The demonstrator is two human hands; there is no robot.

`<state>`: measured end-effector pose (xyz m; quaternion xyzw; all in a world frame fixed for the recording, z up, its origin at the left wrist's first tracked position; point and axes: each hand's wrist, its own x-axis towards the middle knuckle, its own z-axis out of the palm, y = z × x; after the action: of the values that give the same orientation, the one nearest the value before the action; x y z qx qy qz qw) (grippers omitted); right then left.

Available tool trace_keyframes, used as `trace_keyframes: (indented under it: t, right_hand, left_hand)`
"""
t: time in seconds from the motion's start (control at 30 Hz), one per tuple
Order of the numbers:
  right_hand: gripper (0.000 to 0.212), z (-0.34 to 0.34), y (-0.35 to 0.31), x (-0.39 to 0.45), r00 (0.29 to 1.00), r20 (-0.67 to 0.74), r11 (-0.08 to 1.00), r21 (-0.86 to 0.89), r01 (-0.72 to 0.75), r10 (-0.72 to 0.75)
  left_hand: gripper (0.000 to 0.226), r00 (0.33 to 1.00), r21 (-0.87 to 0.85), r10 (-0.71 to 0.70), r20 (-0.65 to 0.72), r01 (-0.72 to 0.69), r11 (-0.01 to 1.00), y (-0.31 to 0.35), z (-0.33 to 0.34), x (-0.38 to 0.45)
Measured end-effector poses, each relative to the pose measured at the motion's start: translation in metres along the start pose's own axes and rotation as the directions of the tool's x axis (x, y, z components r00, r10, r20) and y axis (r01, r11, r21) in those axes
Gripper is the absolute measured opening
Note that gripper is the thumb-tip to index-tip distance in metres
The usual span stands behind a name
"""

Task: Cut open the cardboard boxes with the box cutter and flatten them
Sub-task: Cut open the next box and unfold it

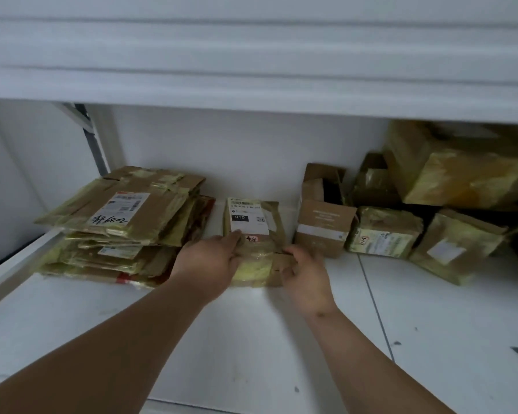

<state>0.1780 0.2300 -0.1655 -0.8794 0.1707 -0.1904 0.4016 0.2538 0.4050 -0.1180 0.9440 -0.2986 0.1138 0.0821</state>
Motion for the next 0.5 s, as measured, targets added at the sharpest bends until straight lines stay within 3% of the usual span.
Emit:
trace_keyframes:
  t: [0.07, 0.27, 0.5]
  right_hand:
    - [0.042, -0.007, -0.002, -0.015, 0.998, -0.042, 0.996, -0.076, 0.036, -0.039]
    - [0.046, -0.027, -0.009, -0.058, 0.996, -0.059, 0.983, -0.172, -0.069, 0.06]
    - [0.033, -0.049, 0.003, -0.102, 0.992, -0.084, 0.995, 0.035, -0.095, 0.098]
  left_hand:
    - [0.054, 0.997, -0.02, 0.051, -0.053, -0.053, 0.998, 0.006, 0.0, -0.009]
    - [0.055, 0.995, -0.239, 0.063, -0.083, -0.082, 0.968, 0.028, 0.001, -0.047]
    - [0.058, 0.977, -0.412, 0.079, -0.197, -0.155, 0.898, 0.049, 0.002, -0.089]
